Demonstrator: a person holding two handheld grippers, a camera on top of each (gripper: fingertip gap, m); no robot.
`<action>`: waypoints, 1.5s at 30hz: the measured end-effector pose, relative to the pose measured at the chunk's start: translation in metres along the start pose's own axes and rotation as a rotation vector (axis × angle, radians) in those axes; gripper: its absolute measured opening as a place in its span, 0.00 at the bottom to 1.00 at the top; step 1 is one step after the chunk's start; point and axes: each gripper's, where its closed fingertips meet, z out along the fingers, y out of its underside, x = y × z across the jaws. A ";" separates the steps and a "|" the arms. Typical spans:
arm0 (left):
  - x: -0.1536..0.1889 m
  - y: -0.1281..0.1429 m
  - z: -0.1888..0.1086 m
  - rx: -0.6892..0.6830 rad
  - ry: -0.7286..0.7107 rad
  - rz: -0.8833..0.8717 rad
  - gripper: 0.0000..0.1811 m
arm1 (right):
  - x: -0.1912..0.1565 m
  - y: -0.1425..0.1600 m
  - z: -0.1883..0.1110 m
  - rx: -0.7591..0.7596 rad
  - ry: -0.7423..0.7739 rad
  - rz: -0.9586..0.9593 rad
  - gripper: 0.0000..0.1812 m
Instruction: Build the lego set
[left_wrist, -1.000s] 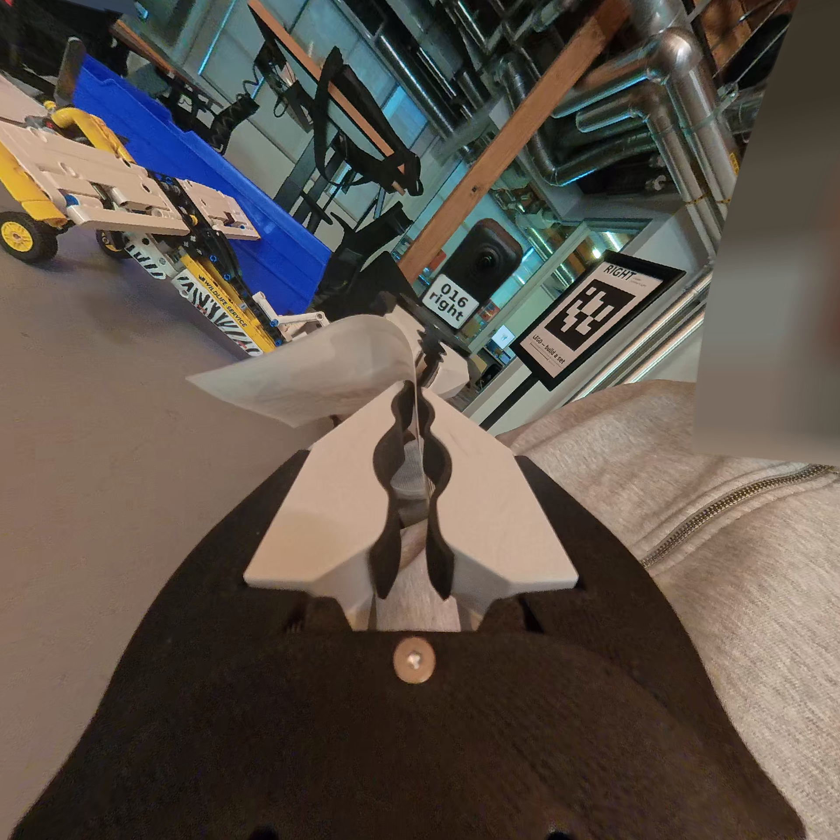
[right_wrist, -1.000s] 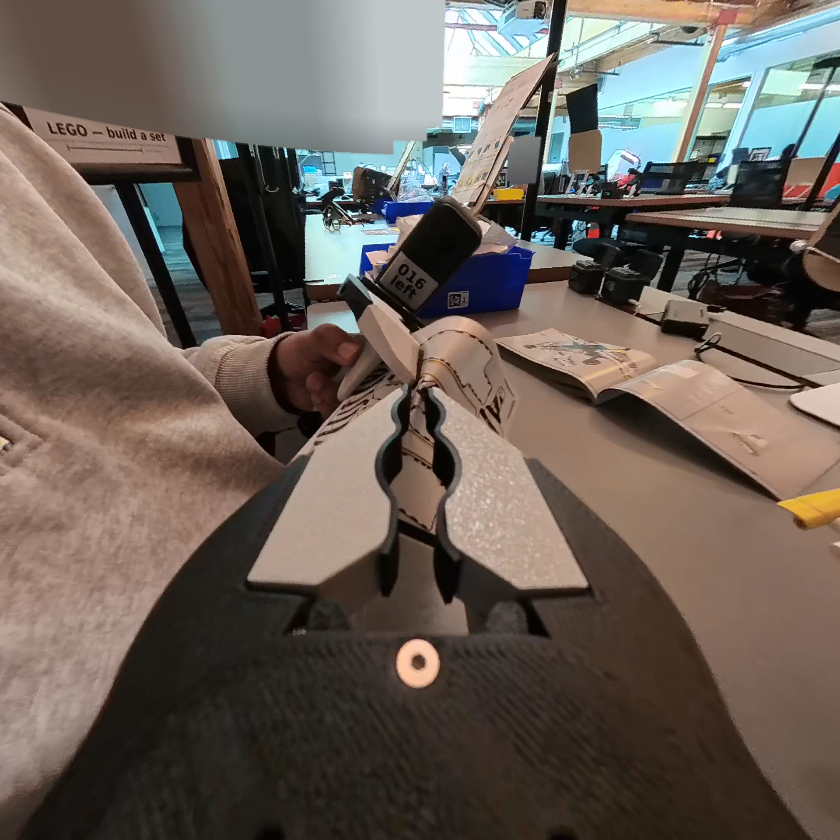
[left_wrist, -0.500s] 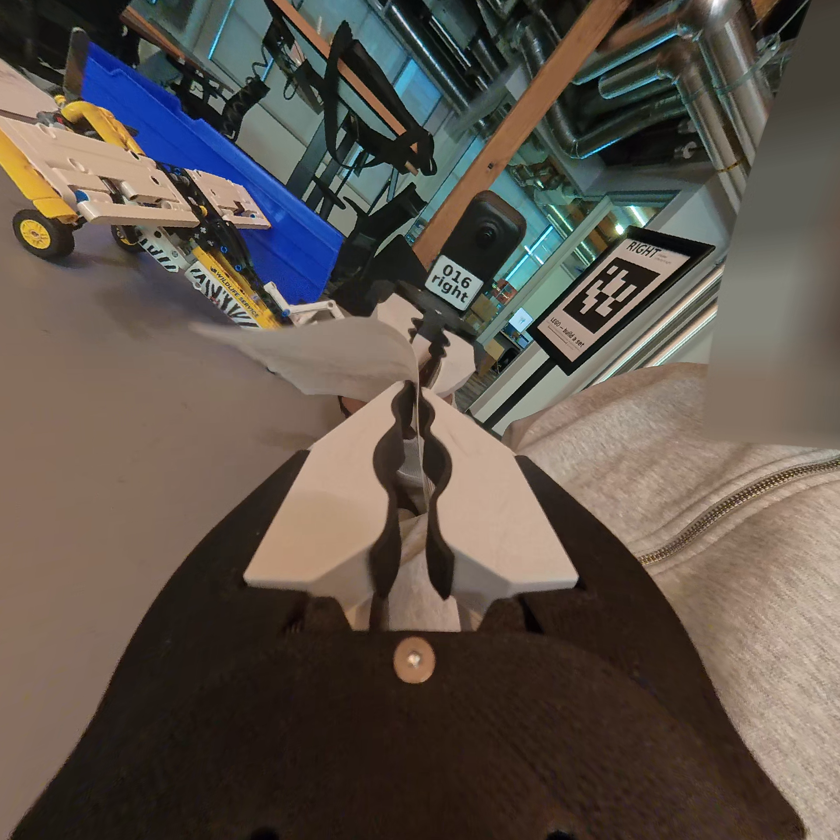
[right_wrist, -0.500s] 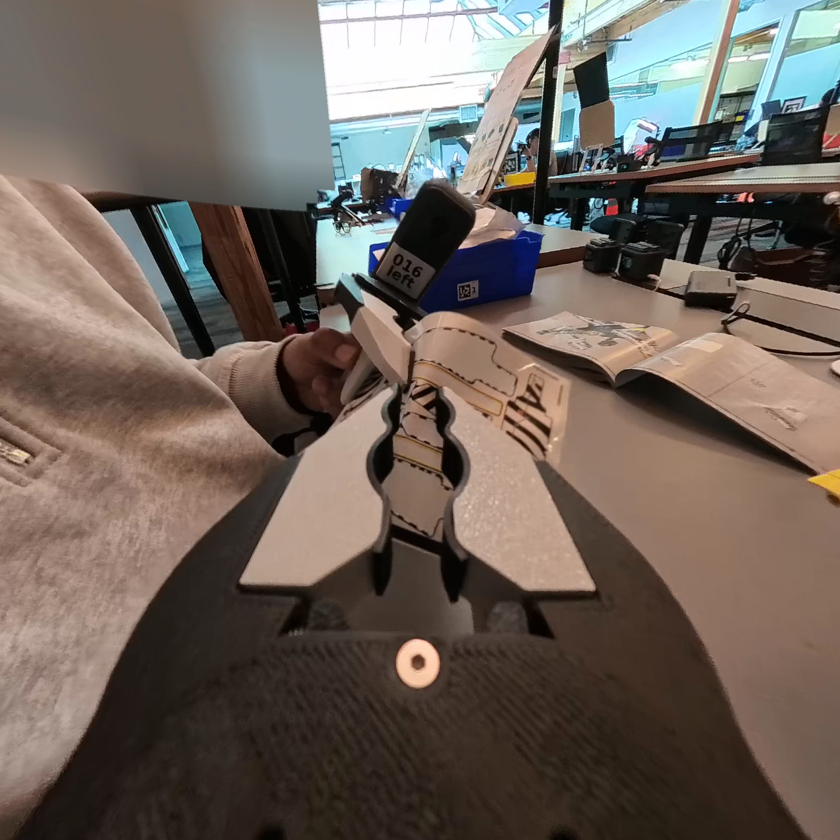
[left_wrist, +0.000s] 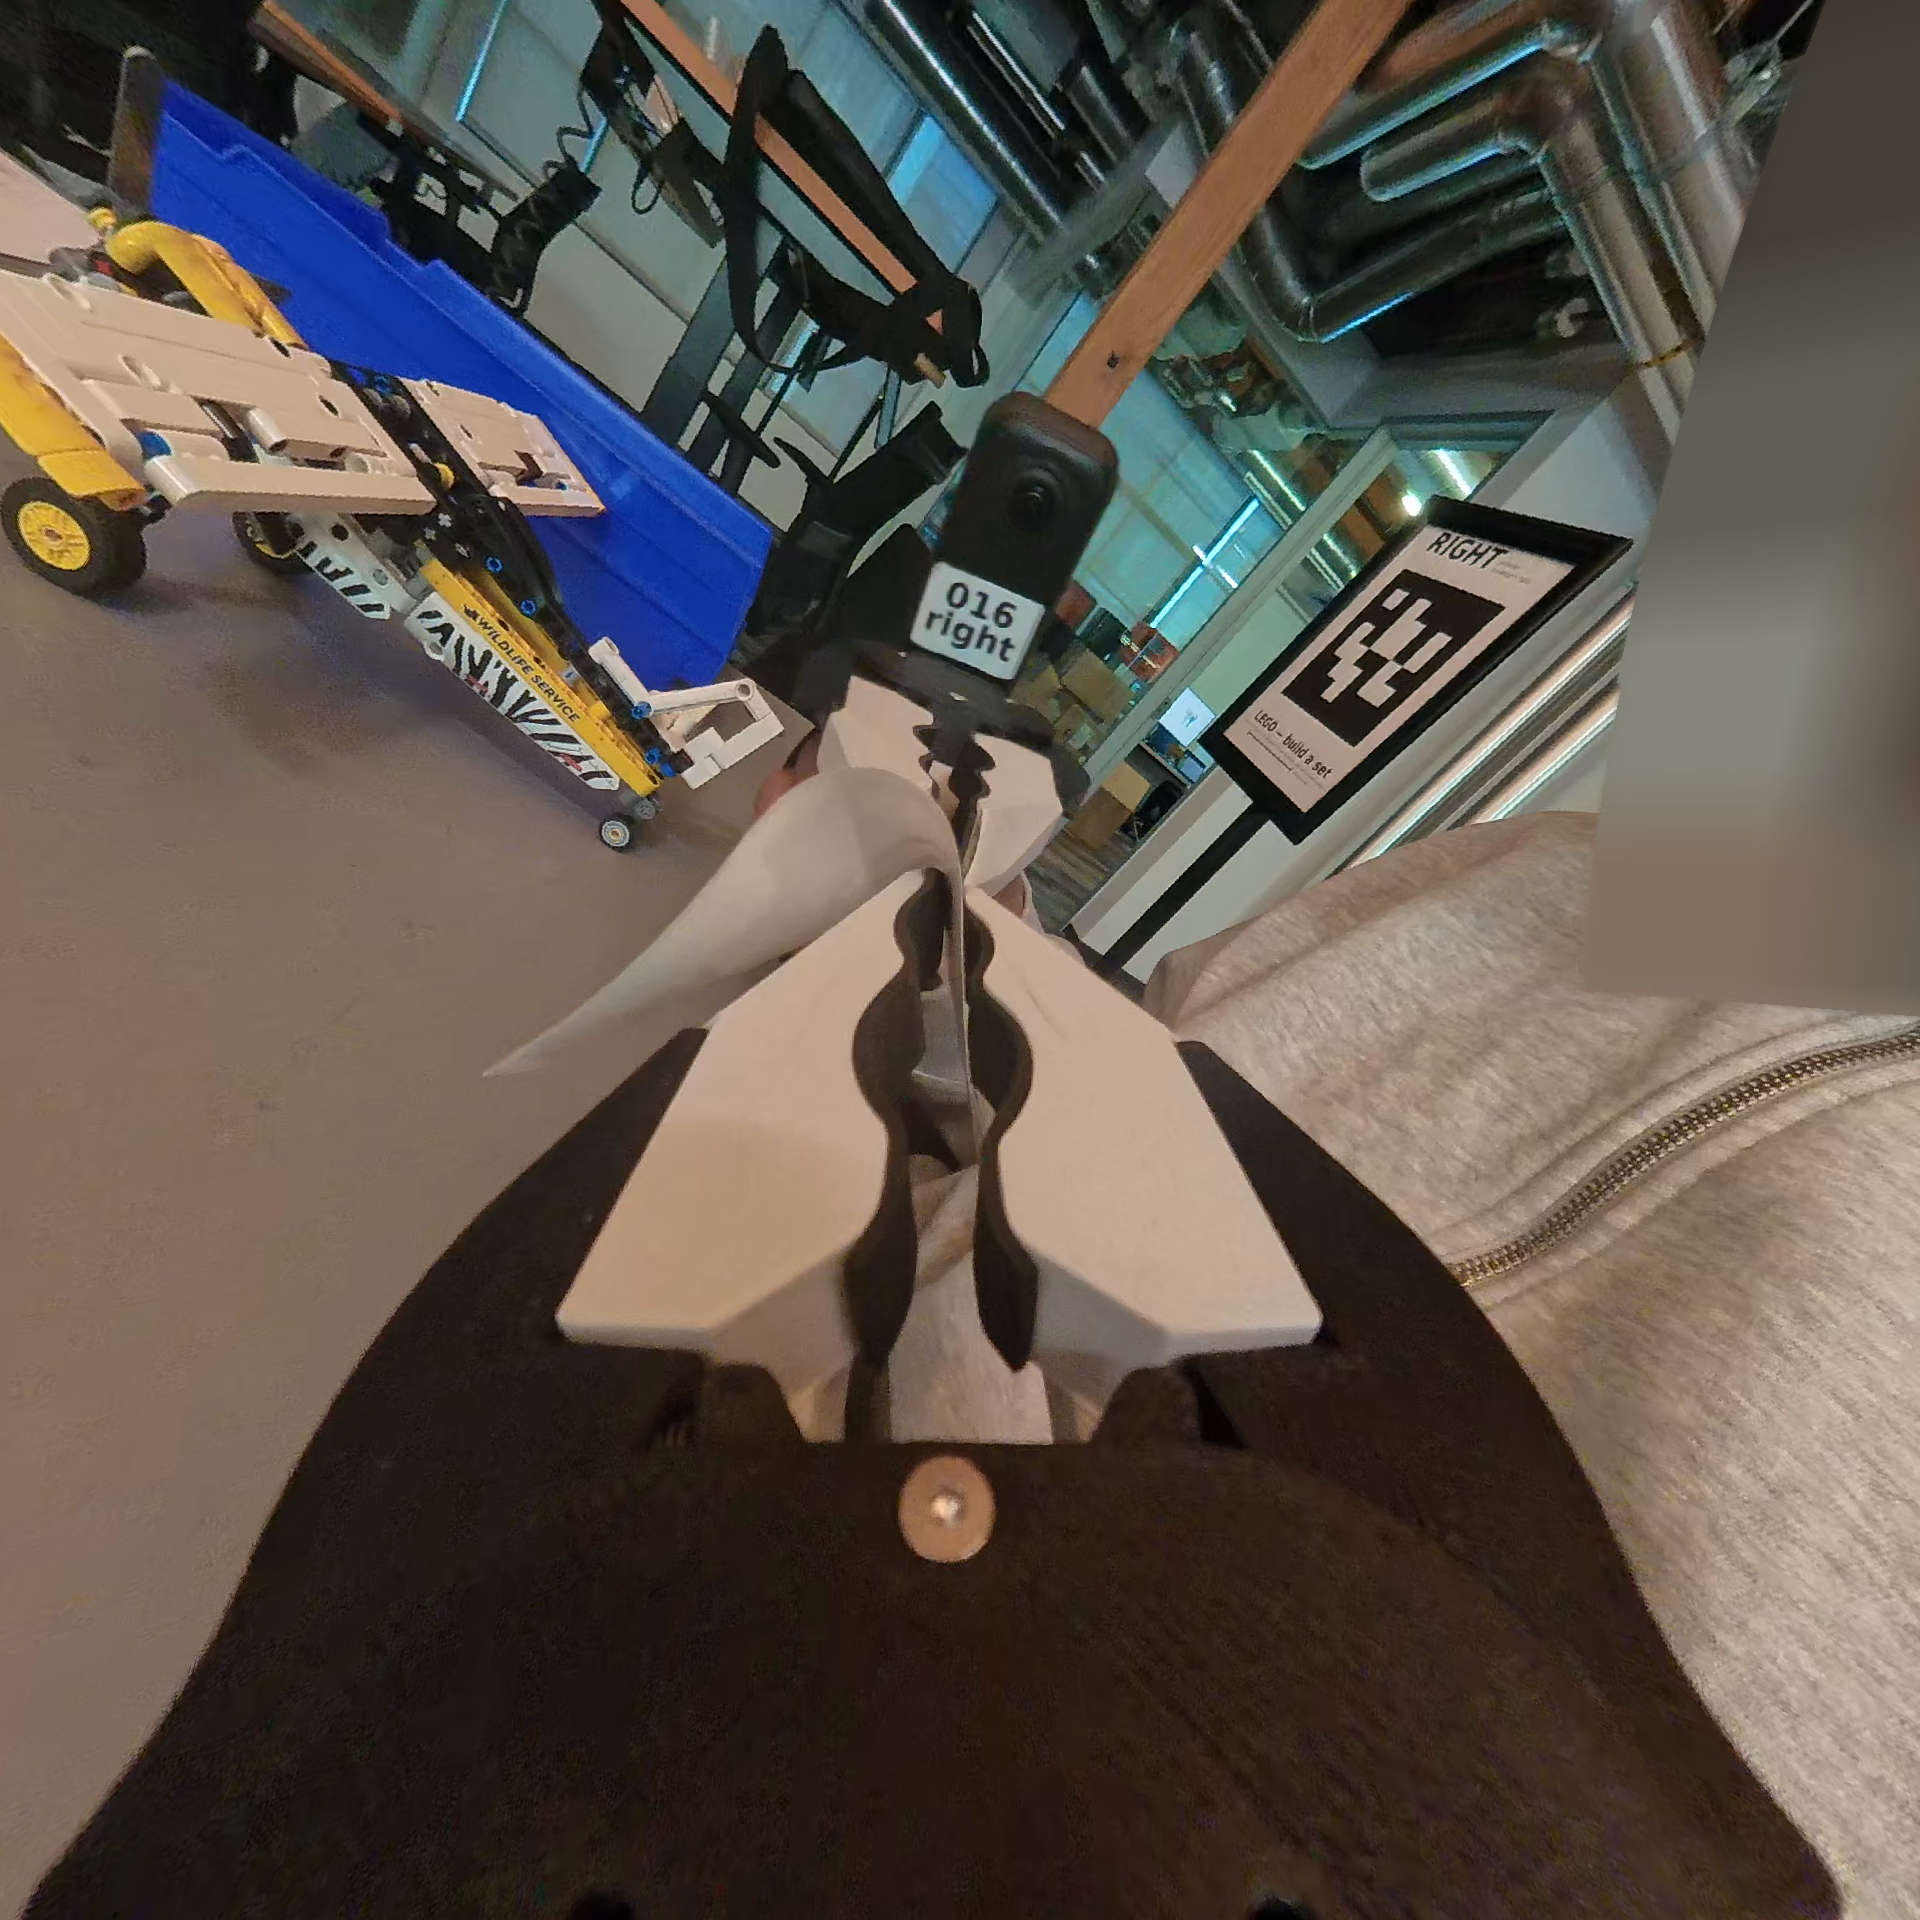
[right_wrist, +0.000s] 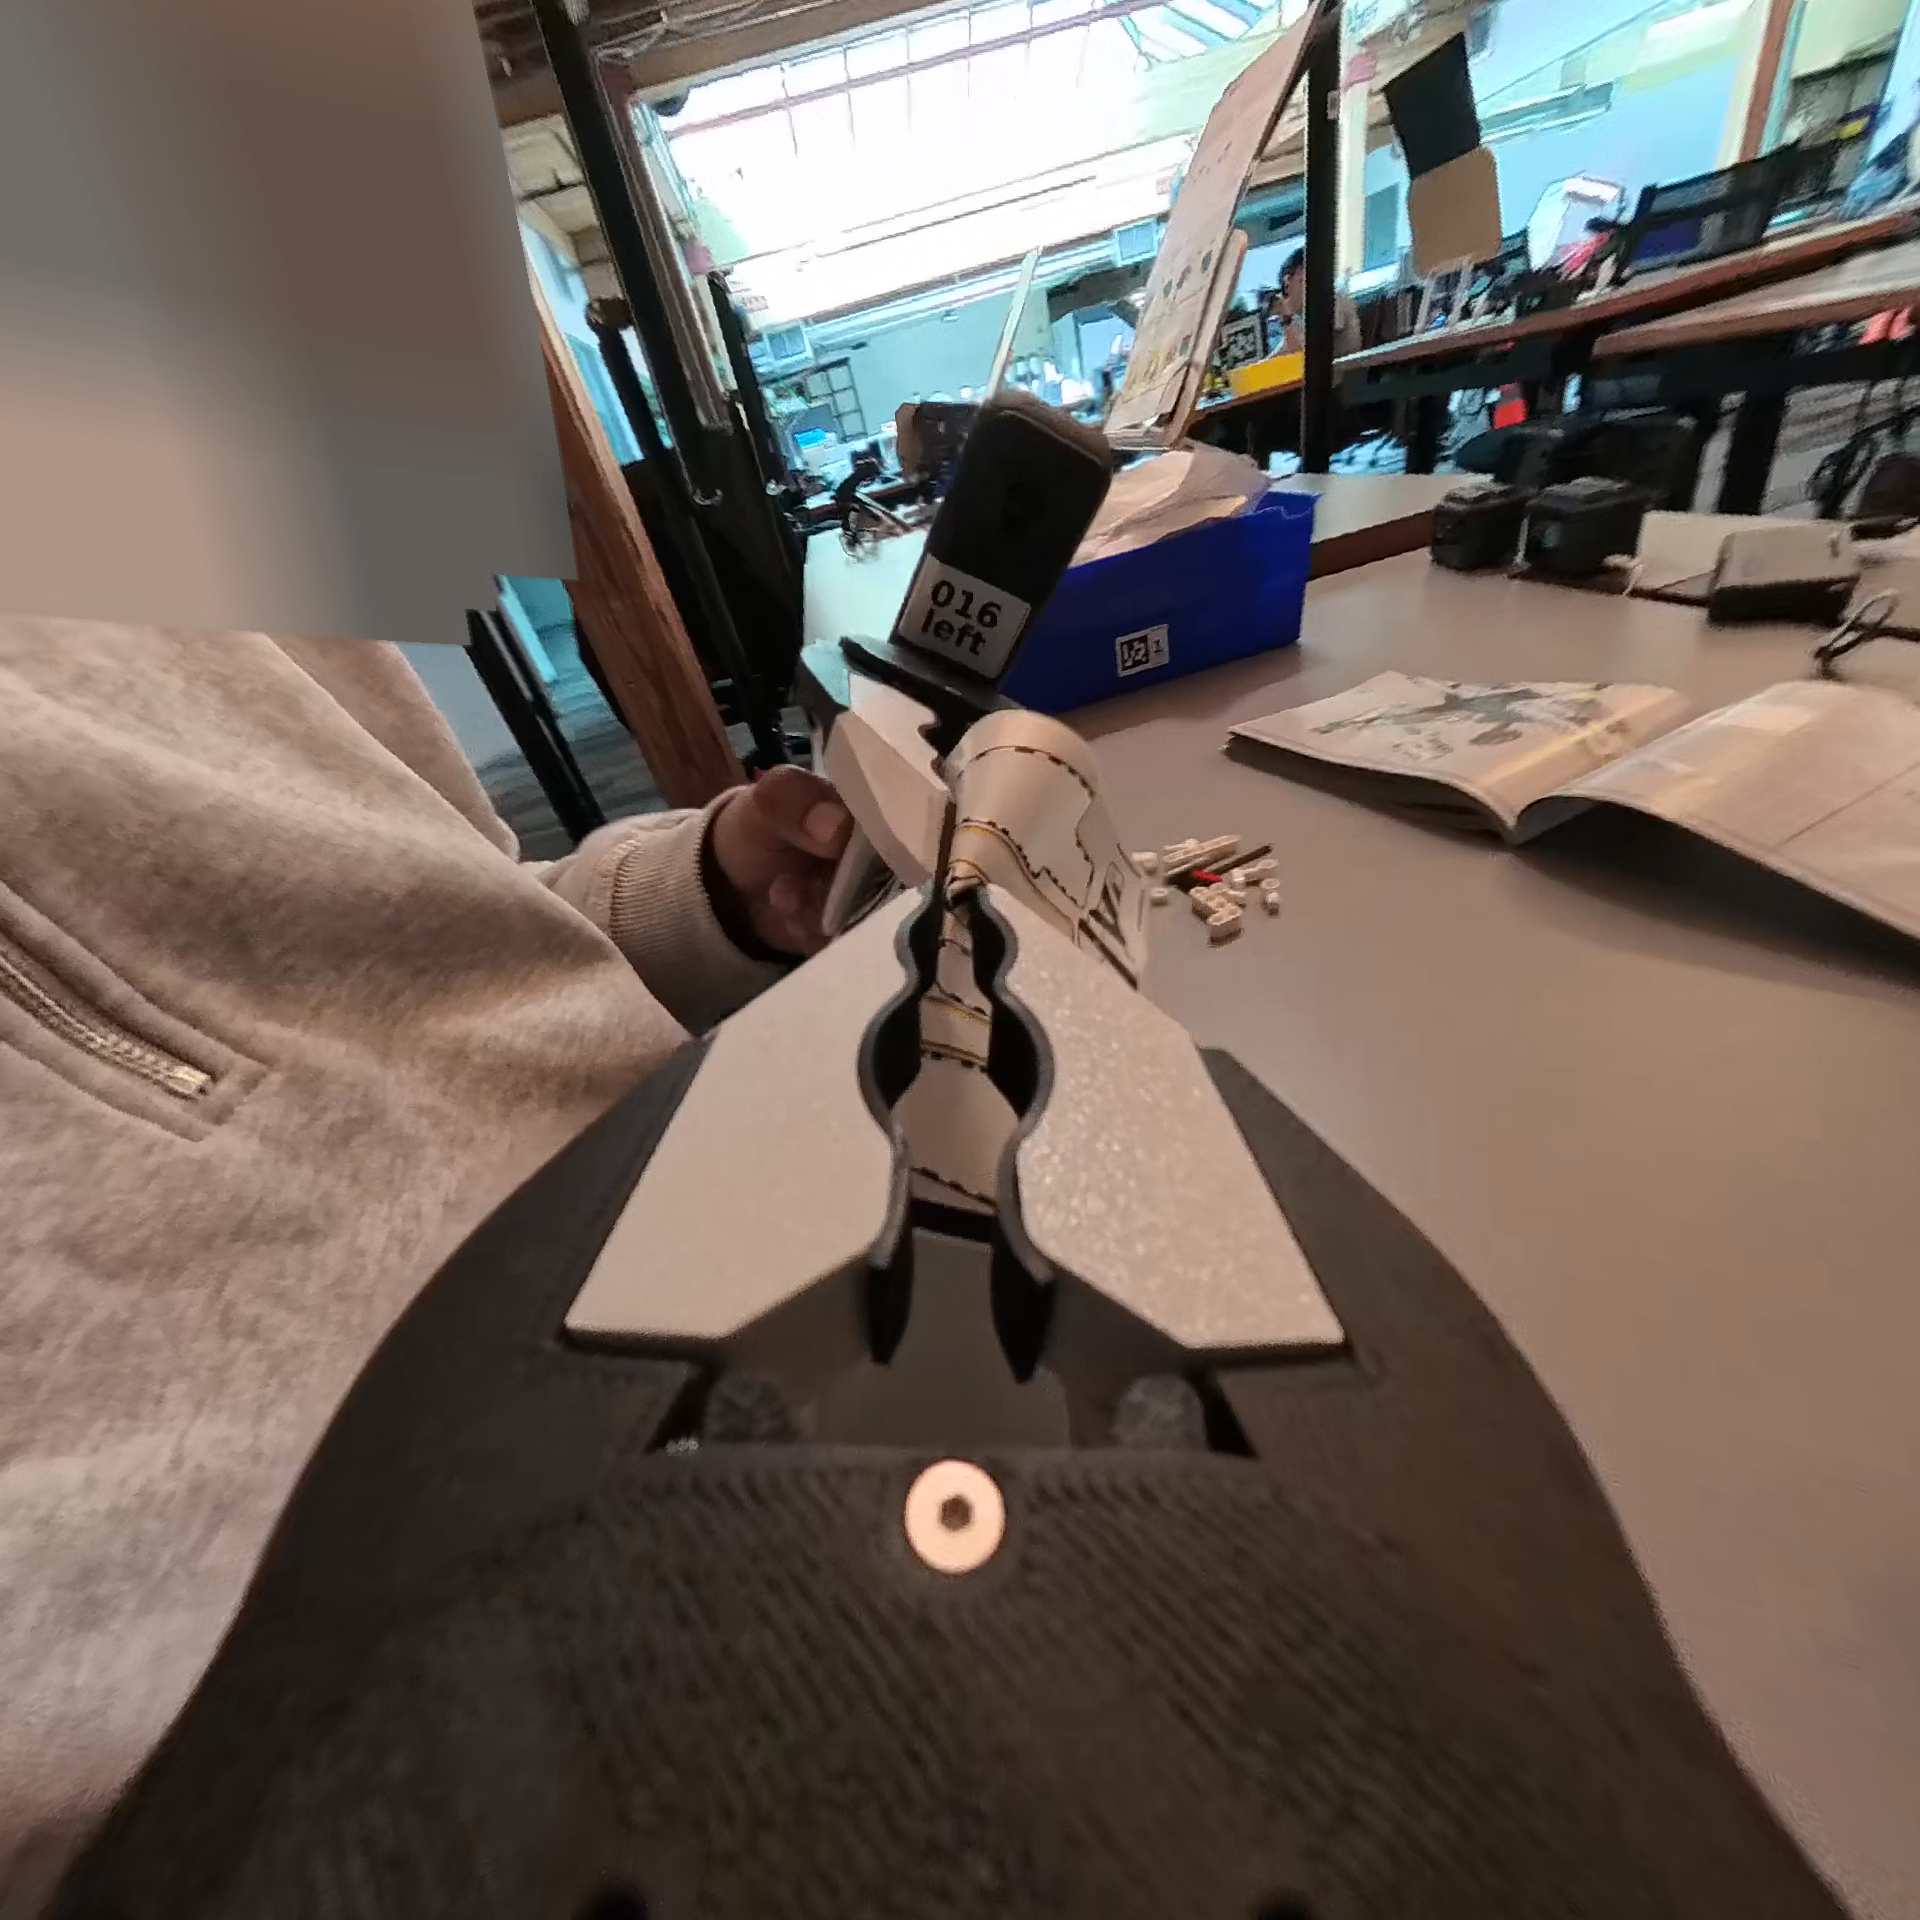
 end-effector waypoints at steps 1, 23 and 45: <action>0.000 0.000 0.000 0.002 0.003 -0.003 0.00 | 0.000 0.000 0.000 0.009 -0.016 0.027 0.02; 0.003 -0.004 -0.003 0.032 0.042 -0.030 0.00 | 0.000 -0.007 0.003 0.093 -0.086 0.168 0.02; 0.002 -0.002 -0.004 0.017 0.046 -0.036 0.00 | 0.012 -0.011 -0.005 0.136 -0.057 0.220 0.00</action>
